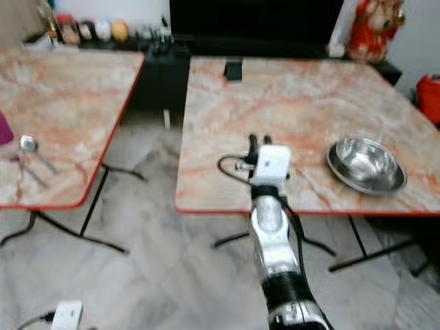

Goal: Setting the table

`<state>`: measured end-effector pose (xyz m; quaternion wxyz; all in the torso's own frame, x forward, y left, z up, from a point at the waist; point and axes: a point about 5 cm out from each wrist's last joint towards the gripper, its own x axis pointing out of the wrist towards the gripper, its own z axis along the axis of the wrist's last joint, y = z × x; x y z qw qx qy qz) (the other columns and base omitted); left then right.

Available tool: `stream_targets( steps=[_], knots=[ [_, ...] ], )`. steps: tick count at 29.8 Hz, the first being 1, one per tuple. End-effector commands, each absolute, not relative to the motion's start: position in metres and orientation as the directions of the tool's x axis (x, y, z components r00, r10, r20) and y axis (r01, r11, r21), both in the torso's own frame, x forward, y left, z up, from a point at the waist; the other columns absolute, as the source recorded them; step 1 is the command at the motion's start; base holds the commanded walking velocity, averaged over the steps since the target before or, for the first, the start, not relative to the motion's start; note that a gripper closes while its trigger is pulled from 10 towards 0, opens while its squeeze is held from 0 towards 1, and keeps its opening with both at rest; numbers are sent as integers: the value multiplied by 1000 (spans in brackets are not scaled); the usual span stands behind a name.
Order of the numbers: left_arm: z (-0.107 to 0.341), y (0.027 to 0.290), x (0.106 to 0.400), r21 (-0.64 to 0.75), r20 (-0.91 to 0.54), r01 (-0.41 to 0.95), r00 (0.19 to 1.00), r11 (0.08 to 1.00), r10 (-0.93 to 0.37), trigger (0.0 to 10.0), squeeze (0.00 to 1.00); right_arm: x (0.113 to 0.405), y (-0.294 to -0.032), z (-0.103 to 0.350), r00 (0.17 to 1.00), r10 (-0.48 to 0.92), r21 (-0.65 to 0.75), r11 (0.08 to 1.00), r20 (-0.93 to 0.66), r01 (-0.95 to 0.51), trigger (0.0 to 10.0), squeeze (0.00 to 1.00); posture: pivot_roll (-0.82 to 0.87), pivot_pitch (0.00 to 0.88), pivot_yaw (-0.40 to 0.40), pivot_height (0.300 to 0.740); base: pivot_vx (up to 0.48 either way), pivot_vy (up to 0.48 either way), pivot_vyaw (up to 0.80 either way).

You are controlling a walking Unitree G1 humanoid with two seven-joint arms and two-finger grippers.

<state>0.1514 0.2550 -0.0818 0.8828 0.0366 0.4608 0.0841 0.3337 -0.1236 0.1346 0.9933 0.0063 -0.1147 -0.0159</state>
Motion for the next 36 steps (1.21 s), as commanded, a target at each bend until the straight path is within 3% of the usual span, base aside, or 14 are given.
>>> stream_targets(
  steps=[1,27,36],
  knots=[
    [-84,250,148,128,-816,-114,552,985,170,10000,0,334,-132,136,971,-53,10,999,234,53,10000,0,-32,0,-36,740,0,296,0],
    [-85,251,148,129,-817,-114,551,985,171,10000,0,336,-128,133,975,5,-22,1000,224,0,10000,0,-28,0,-38,740,0,301,0],
    [-85,251,148,130,-817,-112,551,985,171,10000,0,338,-139,128,980,2,-35,999,199,5,10000,0,-27,0,-37,740,0,301,0]
  ],
)
